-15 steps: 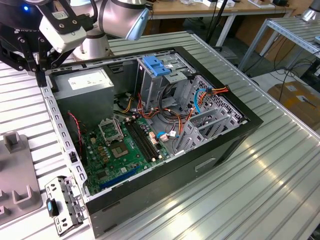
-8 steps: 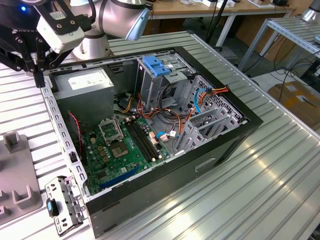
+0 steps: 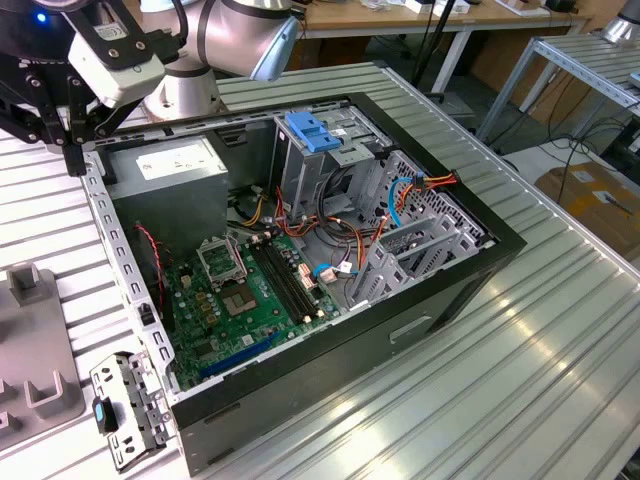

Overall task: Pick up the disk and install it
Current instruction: 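Reach for the disk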

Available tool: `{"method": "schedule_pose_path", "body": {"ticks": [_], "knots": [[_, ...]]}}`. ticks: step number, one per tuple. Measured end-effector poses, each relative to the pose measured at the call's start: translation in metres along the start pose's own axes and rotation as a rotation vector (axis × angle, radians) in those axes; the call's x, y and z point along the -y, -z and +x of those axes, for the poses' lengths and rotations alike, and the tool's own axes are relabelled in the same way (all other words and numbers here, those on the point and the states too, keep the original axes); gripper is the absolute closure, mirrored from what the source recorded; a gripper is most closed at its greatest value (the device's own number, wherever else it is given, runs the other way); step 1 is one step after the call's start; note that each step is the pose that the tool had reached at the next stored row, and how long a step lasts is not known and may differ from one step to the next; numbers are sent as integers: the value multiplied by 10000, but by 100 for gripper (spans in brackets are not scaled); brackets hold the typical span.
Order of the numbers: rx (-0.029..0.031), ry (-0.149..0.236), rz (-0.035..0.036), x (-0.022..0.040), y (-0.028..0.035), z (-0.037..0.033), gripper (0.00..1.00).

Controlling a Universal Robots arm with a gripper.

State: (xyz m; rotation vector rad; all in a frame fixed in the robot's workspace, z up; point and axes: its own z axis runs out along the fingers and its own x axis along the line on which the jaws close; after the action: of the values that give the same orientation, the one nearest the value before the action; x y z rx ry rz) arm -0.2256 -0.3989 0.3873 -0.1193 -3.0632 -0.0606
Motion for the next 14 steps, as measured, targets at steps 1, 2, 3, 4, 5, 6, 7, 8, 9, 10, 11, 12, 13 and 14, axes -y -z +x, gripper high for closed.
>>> {"method": "schedule_pose_path", "body": {"ticks": [1,2,3,4,5,6,7,8,9,10,11,12,13,14], "knots": [[-4,0,1,0,0,3,89],[-10,-1,0,1,-1,8,89],[-14,-1,1,1,-2,11,89],[-19,-1,1,1,-2,15,89],[-24,-1,2,2,-3,19,89],[-28,-2,2,2,-3,23,89],[-34,-2,2,2,-4,30,89],[-38,-2,3,3,-5,33,89],[-42,-2,3,3,-5,37,89],[-44,-3,3,3,-6,40,89],[-50,-2,3,3,-6,42,89],[-55,-2,4,3,-7,44,89],[-59,-2,4,4,-7,46,89],[-65,-3,5,4,-7,48,89]]}}
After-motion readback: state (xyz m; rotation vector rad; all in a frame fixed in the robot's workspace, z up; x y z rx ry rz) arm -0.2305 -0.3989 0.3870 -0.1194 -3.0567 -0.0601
